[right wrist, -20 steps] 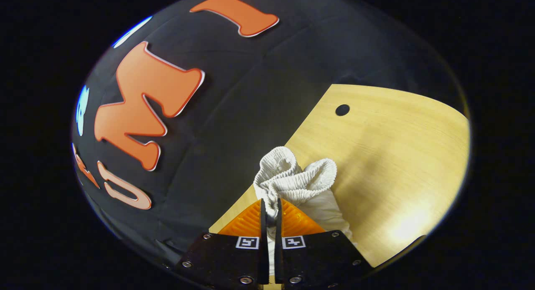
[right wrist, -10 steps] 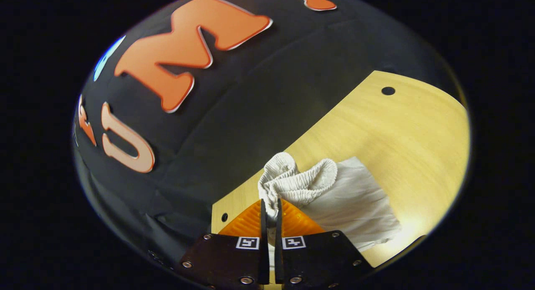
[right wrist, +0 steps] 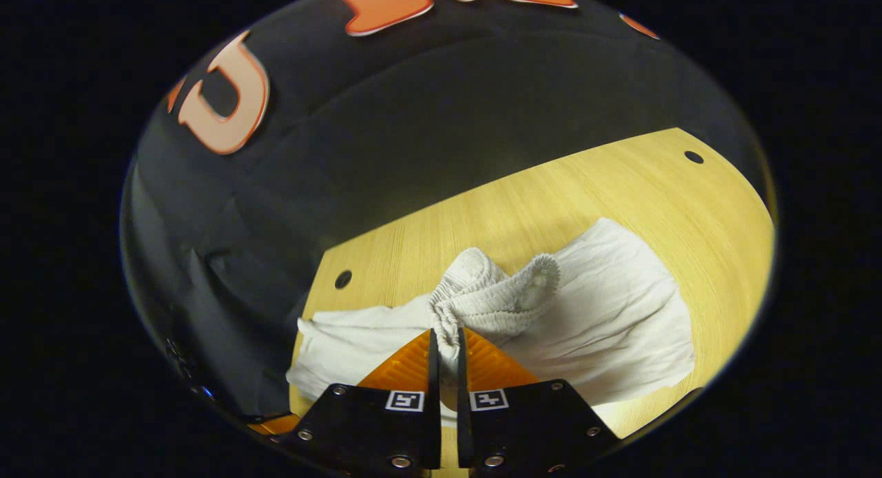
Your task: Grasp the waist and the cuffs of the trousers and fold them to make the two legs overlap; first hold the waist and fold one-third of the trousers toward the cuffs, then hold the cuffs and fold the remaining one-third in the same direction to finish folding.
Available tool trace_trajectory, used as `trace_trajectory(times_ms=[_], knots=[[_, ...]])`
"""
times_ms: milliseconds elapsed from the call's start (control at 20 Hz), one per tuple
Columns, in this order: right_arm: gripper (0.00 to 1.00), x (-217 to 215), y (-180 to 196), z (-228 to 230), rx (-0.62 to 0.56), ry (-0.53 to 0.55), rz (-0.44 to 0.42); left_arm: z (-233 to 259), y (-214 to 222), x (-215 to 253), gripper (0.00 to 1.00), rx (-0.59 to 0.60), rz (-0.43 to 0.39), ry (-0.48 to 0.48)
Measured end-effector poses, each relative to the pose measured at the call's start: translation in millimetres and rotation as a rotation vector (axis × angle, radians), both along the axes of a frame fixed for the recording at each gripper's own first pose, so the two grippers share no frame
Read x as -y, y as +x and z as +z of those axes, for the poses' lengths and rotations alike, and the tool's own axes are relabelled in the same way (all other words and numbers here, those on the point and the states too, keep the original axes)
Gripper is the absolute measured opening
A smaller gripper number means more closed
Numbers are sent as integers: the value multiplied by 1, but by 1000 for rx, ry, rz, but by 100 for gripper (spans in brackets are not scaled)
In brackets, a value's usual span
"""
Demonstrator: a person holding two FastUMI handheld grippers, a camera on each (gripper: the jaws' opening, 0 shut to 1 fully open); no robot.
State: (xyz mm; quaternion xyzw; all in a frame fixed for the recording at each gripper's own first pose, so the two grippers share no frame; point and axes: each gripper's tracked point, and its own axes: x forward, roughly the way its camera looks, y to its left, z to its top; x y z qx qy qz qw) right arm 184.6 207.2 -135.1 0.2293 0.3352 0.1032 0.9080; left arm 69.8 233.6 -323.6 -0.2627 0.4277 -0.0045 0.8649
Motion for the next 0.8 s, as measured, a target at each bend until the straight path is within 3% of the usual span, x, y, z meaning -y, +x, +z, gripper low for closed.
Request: trace_trajectory(times_ms=[150, 350, 550, 650, 800], knots=[[22, 2, 1, 0, -55, -42, 113, 0, -1, 1, 99, -7, 7, -25], [36, 13, 0, 23, -55, -3, 206, 1, 1, 3, 100, -12, 47, -125], [48, 16, 0, 15, -22, -53, 199, 2, 4, 9, 99, -26, 145, -315], [58, 20, 0, 14, -15, -86, 194, -6, 5, 5, 100, -39, 171, -345], [58, 20, 2, 16, -3, -102, 165, -11, 13, -8, 99, -37, 229, -388]])
